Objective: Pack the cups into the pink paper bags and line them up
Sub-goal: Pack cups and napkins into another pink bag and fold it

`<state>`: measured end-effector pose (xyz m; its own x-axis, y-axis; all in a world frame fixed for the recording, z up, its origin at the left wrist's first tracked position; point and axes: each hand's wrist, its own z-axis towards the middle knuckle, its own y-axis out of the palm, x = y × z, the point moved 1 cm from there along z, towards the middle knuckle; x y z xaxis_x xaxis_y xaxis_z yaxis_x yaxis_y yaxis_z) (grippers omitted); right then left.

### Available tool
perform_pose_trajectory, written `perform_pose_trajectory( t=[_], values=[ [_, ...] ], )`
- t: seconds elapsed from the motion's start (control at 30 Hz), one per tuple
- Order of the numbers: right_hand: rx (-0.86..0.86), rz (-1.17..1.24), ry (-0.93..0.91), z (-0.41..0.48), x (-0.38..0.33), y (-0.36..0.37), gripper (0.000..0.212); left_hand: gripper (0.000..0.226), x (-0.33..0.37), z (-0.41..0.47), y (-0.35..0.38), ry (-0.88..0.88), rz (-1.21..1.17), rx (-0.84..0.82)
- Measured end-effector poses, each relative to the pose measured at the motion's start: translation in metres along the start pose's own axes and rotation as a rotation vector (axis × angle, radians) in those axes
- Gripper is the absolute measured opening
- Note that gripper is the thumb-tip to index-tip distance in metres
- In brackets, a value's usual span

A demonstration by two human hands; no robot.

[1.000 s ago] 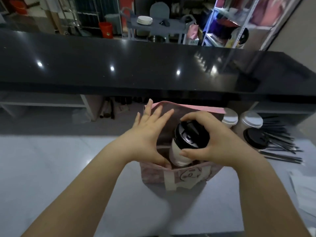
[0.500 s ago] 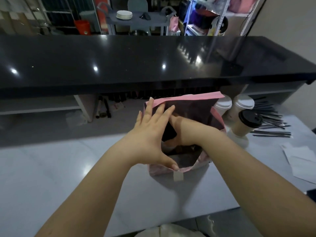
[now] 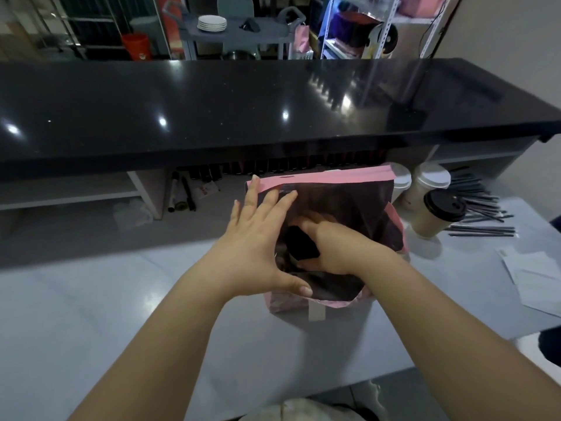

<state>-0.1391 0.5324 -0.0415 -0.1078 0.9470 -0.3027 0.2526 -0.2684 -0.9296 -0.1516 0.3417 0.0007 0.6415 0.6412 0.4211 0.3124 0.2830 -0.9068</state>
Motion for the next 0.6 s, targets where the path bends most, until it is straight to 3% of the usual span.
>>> perform_pose_trajectory(
  t=[0.4, 0.6],
  values=[
    [-0.003, -0.170, -0.032, 0.003, -0.004, 0.014, 0.089, 0.136, -0.008, 0.000, 0.006, 0.023, -0.003, 0.049],
    [0.022, -0.302, -0.075, 0.004, 0.000, 0.023, 0.080, 0.137, -0.011, 0.002, 0.007, 0.012, 0.045, 0.092]
  ],
)
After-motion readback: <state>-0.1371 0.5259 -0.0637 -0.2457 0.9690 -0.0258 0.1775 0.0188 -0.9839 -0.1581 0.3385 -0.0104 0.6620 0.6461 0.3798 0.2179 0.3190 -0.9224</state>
